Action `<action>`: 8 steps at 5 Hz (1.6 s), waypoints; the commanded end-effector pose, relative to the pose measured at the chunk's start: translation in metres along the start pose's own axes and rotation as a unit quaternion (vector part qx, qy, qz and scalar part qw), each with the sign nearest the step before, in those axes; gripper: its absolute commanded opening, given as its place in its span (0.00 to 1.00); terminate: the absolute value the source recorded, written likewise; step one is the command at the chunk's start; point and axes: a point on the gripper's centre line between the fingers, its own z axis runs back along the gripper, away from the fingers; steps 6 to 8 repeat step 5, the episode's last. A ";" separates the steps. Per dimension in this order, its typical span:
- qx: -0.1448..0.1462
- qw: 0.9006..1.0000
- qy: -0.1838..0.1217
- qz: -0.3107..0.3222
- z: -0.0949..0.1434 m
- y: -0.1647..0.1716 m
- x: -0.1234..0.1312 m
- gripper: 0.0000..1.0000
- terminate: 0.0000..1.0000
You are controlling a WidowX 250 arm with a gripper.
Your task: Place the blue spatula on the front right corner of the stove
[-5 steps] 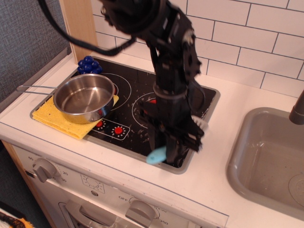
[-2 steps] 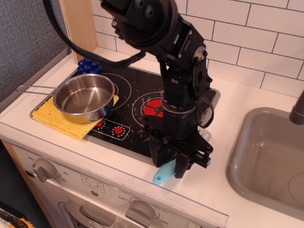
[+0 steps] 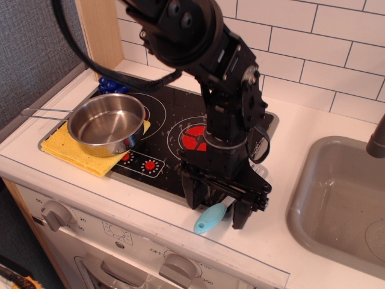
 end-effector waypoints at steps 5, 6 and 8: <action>0.009 1.000 -0.020 -0.010 0.079 0.121 0.043 1.00 1.00; 0.009 1.000 -0.020 -0.010 0.079 0.121 0.043 1.00 1.00; 0.009 1.000 -0.020 -0.010 0.079 0.121 0.043 1.00 1.00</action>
